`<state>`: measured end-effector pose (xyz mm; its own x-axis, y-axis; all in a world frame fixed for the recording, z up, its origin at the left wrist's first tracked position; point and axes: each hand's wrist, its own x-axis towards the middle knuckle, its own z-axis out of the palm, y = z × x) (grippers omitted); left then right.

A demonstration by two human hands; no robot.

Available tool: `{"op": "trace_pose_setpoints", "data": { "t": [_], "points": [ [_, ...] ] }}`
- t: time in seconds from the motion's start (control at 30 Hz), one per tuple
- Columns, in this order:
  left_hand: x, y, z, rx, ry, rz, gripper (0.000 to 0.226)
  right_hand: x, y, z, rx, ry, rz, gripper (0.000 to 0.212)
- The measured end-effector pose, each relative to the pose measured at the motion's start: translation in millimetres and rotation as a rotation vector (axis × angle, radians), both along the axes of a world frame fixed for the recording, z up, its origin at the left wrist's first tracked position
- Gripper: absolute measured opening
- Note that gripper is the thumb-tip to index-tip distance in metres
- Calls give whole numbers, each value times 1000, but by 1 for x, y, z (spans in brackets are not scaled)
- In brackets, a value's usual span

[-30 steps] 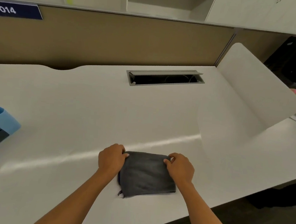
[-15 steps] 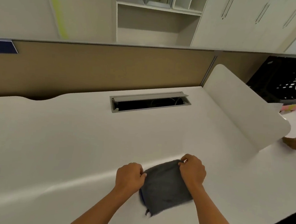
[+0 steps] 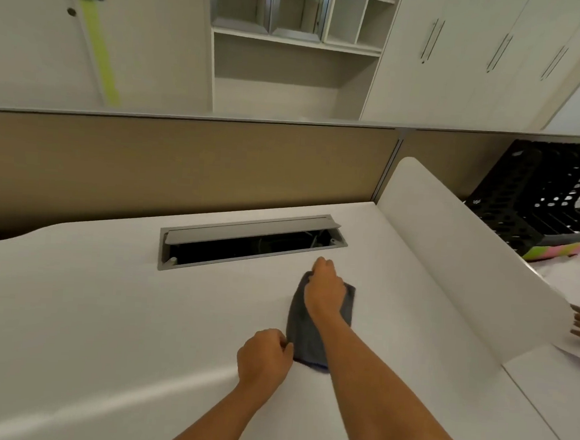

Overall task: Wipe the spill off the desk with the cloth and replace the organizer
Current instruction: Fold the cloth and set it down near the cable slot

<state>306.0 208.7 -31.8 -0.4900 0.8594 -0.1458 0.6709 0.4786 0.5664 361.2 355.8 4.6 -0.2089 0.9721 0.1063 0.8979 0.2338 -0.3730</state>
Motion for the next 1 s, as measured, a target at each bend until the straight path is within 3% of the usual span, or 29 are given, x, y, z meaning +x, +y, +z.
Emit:
{"op": "trace_pose_setpoints", "data": {
  "t": [0.17,0.3,0.47,0.7,1.0],
  "points": [
    [-9,27,-2,-23,-25,90,27,-27,12,-18,-9,146,224,33],
    [-19,25,-8,-56,-24,154,37,-5,-1,-52,-22,77,141,49],
    [-18,32,-4,69,38,171,27,26,0,-86,-73,-63,202,65],
    [-7,61,-3,186,72,121,21,23,19,-94,-38,-151,245,65],
    [-24,65,-13,231,80,70,42,18,33,-90,-64,-188,266,62]
  ]
}}
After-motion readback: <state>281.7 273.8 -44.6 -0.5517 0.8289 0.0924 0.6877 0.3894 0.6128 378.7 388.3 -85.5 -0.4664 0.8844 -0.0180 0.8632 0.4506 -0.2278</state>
